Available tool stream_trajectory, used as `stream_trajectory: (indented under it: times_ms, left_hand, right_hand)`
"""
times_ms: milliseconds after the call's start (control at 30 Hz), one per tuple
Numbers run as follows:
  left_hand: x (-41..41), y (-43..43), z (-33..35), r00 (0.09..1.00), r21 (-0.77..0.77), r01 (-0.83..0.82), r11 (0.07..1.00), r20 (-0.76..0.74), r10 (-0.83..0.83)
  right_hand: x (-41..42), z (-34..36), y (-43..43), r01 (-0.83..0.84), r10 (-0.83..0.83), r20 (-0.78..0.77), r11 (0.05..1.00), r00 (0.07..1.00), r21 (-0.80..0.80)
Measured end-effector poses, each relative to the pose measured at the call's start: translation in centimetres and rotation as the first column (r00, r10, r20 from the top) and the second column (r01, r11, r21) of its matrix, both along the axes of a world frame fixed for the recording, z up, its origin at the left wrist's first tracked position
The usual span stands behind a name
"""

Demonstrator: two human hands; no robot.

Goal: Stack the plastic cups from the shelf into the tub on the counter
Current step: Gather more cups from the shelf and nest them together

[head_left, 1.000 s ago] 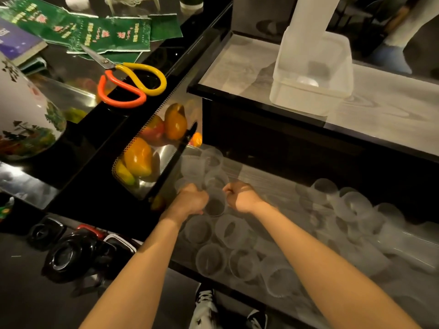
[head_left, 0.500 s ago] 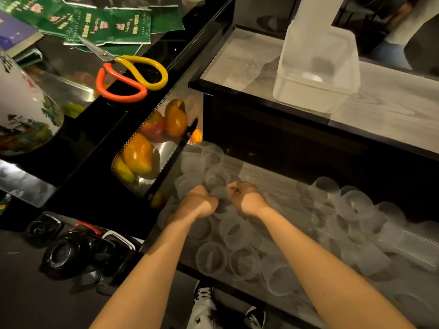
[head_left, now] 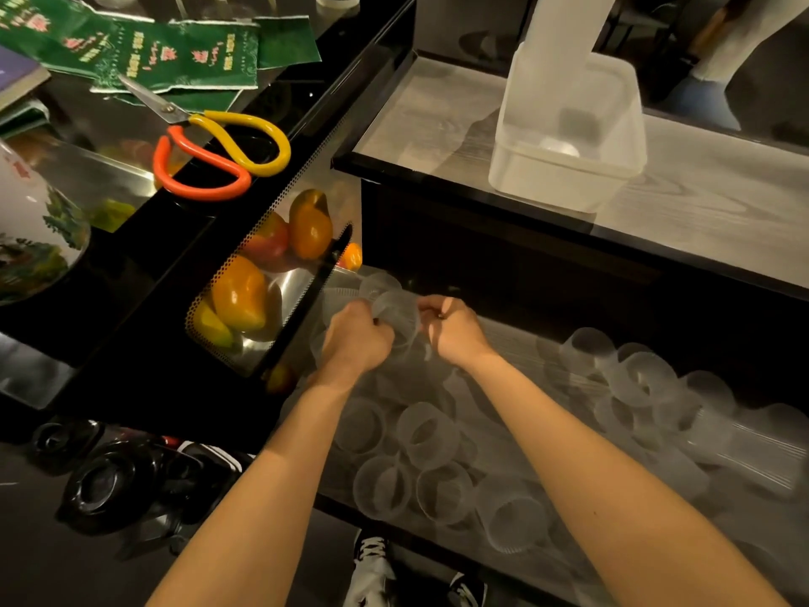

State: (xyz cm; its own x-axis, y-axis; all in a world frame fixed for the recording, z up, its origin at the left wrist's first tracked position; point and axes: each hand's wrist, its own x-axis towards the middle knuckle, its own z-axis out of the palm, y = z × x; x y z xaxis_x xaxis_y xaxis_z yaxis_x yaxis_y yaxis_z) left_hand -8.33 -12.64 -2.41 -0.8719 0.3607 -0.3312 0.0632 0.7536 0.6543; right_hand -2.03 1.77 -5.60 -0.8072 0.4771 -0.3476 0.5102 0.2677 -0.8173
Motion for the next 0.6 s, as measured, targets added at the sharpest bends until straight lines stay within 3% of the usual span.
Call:
stream_trajectory:
  times_ms: [200,600]
  left_hand:
    - [0.1,0.9,-1.2,0.995,-0.198,0.075,0.977,0.077,-0.061]
    - [1.8,2.8,-3.5,0.958,-0.133,0.19,0.973,0.242,-0.154]
  right_hand:
    - [-0.7,-2.0,-0.6,-0.065,0.059,0.158,0.997,0.986,0.033]
    - [1.4,-3.9,0.6,-0.125,0.083,0.356,0.988,0.931,0.096]
